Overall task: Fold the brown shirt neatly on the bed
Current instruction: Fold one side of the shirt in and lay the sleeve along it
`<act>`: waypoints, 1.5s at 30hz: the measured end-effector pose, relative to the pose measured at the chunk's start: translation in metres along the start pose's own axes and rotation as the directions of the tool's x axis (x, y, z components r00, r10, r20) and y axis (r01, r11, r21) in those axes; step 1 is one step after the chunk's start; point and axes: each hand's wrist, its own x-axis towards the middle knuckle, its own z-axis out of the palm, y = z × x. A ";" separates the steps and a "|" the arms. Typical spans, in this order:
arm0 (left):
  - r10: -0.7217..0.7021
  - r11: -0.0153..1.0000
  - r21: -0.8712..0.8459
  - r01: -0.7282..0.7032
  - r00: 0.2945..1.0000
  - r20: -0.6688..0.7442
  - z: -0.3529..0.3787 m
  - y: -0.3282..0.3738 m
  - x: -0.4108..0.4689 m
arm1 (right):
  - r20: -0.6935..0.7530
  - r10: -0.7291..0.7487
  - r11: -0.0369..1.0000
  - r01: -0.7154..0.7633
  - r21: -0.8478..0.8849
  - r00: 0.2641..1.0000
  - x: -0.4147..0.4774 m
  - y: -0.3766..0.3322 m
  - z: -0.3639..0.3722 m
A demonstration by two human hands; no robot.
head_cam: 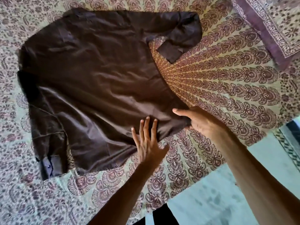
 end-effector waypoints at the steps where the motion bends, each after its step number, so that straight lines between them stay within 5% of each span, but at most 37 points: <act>1: -0.042 0.999 -0.026 0.040 0.997 -0.059 -0.001 0.009 0.000 | 0.002 -0.010 1.000 0.010 0.020 1.000 -0.002 0.000 0.001; 5: -0.172 0.985 -0.076 0.157 0.946 -0.275 -0.006 0.035 0.011 | -0.026 0.039 0.999 -0.040 -0.009 0.999 -0.013 -0.006 0.003; 10: -0.135 0.990 -0.007 0.142 0.922 -0.362 -0.006 0.036 0.034 | -0.135 0.029 1.000 -0.028 0.007 0.990 -0.022 -0.020 0.003; 19: -0.179 0.981 0.029 0.189 0.959 -0.218 -0.017 -0.010 0.024 | -0.202 0.185 0.981 -0.167 0.102 0.962 -0.013 -0.009 -0.002; 23: -0.089 0.989 0.119 0.092 0.996 -0.026 -0.021 -0.016 0.023 | -0.317 0.216 0.974 -0.180 0.137 0.924 0.007 0.013 0.002; 25: -0.044 0.990 0.141 0.019 0.983 0.178 -0.028 -0.008 0.028 | -0.331 0.234 0.952 -0.147 0.267 0.914 0.015 0.024 0.008; 28: 0.000 0.997 0.068 -0.046 0.830 0.558 -0.027 -0.002 0.036 | -0.260 0.338 0.859 -0.184 0.477 0.905 0.021 0.041 0.018; 31: 0.083 0.969 -0.205 0.141 0.592 0.801 -0.022 -0.007 0.034 | -0.221 0.342 0.861 -0.210 0.463 0.913 0.022 0.061 0.032; 32: 0.106 0.931 -0.287 0.225 0.584 0.804 -0.021 -0.011 0.030 | -0.221 0.338 0.873 -0.217 0.437 0.915 0.021 0.067 0.039; 36: -0.111 0.853 -0.423 0.305 0.898 0.425 -0.023 -0.040 0.006 | -0.210 0.409 0.844 -0.280 0.458 0.888 0.013 0.091 0.068; 38: -0.296 0.858 -0.393 0.330 0.944 0.147 -0.032 -0.063 -0.012 | -0.159 0.432 0.797 -0.294 0.527 0.888 0.004 0.102 0.084; 42: -0.539 0.840 -0.201 0.504 0.821 -0.188 -0.052 -0.117 -0.045 | 0.005 0.395 0.718 -0.312 0.623 0.919 -0.011 0.125 0.132; 45: -0.815 0.580 -0.188 0.792 0.562 -0.142 -0.071 -0.153 -0.059 | -0.044 0.402 0.670 -0.261 0.695 0.914 -0.017 0.129 0.179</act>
